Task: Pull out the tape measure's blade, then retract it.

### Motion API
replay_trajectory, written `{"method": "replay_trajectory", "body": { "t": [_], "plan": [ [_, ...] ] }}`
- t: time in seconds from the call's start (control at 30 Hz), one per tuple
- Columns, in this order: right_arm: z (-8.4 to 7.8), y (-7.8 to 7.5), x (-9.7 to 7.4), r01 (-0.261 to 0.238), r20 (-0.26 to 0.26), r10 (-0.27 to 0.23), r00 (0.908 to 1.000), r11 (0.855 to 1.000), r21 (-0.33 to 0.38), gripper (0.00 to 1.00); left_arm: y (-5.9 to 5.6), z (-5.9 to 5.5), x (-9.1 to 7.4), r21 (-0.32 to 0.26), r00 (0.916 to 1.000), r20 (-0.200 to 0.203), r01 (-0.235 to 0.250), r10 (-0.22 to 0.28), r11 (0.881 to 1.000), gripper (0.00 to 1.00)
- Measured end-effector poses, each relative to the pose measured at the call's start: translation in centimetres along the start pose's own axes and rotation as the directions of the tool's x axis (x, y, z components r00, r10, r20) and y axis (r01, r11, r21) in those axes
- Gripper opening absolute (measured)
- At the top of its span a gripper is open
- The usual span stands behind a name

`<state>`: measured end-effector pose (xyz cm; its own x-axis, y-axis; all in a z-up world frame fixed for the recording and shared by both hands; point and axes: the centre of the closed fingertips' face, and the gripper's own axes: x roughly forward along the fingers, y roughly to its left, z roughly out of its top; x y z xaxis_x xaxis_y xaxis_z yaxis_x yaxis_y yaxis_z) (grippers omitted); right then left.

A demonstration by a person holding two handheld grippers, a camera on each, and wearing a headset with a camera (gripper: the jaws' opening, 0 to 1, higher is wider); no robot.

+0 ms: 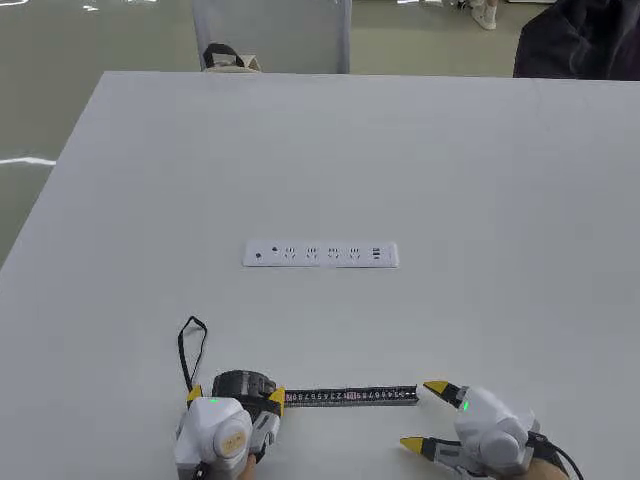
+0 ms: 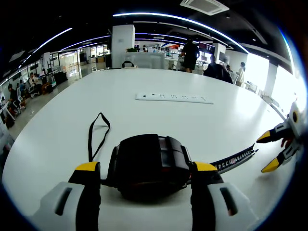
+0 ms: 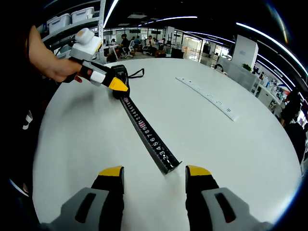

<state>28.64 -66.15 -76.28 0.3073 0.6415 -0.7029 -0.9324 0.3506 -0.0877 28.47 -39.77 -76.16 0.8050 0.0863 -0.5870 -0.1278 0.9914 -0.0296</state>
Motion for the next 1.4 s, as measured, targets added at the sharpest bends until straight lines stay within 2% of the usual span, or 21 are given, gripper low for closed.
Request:
{"method": "replay_trajectory", "body": {
  "t": [0.27, 0.5, 0.57, 0.7, 0.83, 1.07, 1.13, 1.27, 1.4],
  "plan": [
    [-0.5, -1.4, 0.4, -0.06, -0.032, 0.058, 0.9978, 0.996, -0.068, 0.46, -0.4, 0.2, -0.2, -0.018, 1.0, 0.008, 0.001, -0.001, 1.0, 0.71],
    [-0.6, -1.7, 1.0, -0.127, -0.059, 0.121, 0.9909, 0.985, -0.12, 0.42, -0.3, 0.3, 0.0, -0.05, 1.0, 0.008, -0.003, 0.003, 0.999, 0.7],
    [-0.7, -1.8, 1.2, -0.144, -0.068, 0.136, 0.9884, 0.981, -0.129, 0.4, -0.1, 0.3, 0.3, -0.059, 1.0, 0.004, -0.002, 0.002, 0.998, 0.71],
    [-1.0, -2.0, 1.7, -0.184, -0.095, 0.171, 0.9807, 0.971, -0.151, 0.31, -0.5, 0.2, 0.2, -0.046, 1.0, -0.002, 0.005, -0.005, 0.999, 0.68],
    [-0.9, -2.0, 1.9, -0.216, -0.107, 0.201, 0.9737, 0.964, -0.153, 0.3, -0.5, 0.2, 0.1, -0.045, 1.0, -0.007, 0.001, -0.001, 0.999, 0.68],
    [-1.3, -2.2, 2.2, -0.256, -0.132, 0.236, 0.9627, 0.952, -0.165, 0.23, -0.5, 0.2, 0.1, -0.041, 0.9999, -0.01, -0.006, 0.006, 0.999, 0.68],
    [-1.2, -2.2, 2.2, -0.262, -0.131, 0.242, 0.9613, 0.95, -0.17, 0.22, -0.5, 0.2, 0.1, -0.039, 0.9999, -0.011, -0.006, 0.006, 0.999, 0.68],
    [-1.1, -1.7, 2.2, -0.299, -0.135, 0.278, 0.9511, 0.939, -0.171, 0.18, -0.5, 0.2, 0.1, -0.03, 1.0, -0.006, -0.003, 0.003, 1.0, 0.67],
    [-1.2, -1.7, 2.4, -0.315, -0.133, 0.295, 0.9463, 0.934, -0.168, 0.15, -0.5, 0.2, 0.1, -0.026, 1.0, -0.008, 0.0, 0.0, 1.0, 0.67]
  ]
}}
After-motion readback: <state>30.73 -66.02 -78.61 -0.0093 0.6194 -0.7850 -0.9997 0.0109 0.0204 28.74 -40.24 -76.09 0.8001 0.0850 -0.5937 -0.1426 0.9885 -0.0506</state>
